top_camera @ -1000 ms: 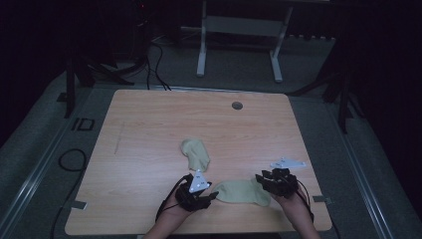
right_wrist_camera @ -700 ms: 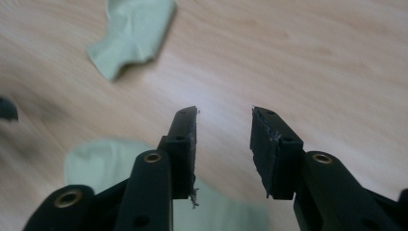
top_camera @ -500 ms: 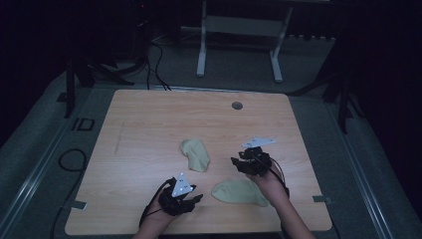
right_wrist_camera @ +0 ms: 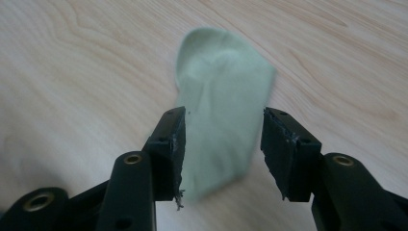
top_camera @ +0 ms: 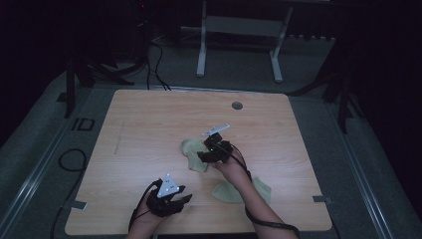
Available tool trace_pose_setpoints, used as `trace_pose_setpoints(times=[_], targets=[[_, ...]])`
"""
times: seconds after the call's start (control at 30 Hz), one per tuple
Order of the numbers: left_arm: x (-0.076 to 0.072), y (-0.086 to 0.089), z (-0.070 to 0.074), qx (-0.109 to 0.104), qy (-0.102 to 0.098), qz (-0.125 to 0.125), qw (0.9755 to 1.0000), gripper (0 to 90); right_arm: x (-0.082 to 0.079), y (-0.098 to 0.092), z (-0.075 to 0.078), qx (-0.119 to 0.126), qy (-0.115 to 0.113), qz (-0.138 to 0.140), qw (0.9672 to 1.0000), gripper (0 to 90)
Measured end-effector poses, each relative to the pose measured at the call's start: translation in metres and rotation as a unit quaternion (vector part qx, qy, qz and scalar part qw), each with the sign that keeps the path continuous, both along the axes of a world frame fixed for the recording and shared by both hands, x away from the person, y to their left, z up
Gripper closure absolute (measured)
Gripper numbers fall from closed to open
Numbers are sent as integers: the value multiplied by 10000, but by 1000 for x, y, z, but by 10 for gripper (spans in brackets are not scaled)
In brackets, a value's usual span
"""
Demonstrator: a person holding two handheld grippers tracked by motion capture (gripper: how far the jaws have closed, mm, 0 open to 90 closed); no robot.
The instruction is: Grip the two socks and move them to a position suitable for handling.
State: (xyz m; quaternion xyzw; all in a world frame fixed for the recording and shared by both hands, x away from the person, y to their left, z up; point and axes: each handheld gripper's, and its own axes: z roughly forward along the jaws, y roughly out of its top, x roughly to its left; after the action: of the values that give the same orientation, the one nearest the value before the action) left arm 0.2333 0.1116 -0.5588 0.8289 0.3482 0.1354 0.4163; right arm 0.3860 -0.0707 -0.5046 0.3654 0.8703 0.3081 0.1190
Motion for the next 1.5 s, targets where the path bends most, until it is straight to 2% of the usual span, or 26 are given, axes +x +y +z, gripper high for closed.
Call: trace_pose_setpoints(times=[0.2,0.37,0.4,0.5,0.53,0.57,0.67,0.7,0.73,0.77,0.8,0.83,0.9,0.97,1.2,1.37,1.5], targets=[[-1,2,0,-38,-29,41,10000,580,18,27,-10,-237,-20,-3,9997,442],[-1,3,-1,-54,3,46,10000,580,25,35,-16,-301,16,-17,9995,434],[-1,2,-1,-41,9,34,10000,580,31,38,-26,-482,61,-48,9988,434],[-2,2,-2,-72,23,26,10000,580,35,38,-32,-574,71,-122,9982,433],[-1,2,-2,-61,21,28,10000,580,37,38,-34,-572,95,-124,9982,432],[-1,3,-2,-78,37,25,10000,580,39,37,-39,-561,261,-80,9981,429],[-1,3,-2,-66,40,34,10000,580,39,37,-41,-474,320,-25,9984,441],[-1,3,-3,-63,50,28,10000,580,39,37,-41,-492,322,10,9983,461],[-1,3,-3,-67,55,34,10000,580,38,38,-40,-475,359,96,9982,560],[-2,3,-4,-56,56,35,10000,580,38,38,-40,-475,359,96,9982,560],[-2,3,-4,-51,54,38,10000,580,37,40,-39,-463,411,194,9979,686],[-2,4,-4,-65,50,53,10000,580,37,40,-39,-463,411,194,9979,686],[-2,4,-3,-71,36,76,9999,580,37,43,-39,-461,504,277,9973,784],[-2,5,-3,-71,27,85,9999,580,36,47,-37,-611,473,336,9964,829],[-2,5,-4,-77,47,80,9999,580,33,39,-27,-649,356,379,9965,844],[-3,4,-4,-57,33,76,9999,579,34,17,-4,-647,217,388,9969,844],[-2,4,-5,-52,55,78,9999,580,35,4,7,-664,156,338,9971,844]])
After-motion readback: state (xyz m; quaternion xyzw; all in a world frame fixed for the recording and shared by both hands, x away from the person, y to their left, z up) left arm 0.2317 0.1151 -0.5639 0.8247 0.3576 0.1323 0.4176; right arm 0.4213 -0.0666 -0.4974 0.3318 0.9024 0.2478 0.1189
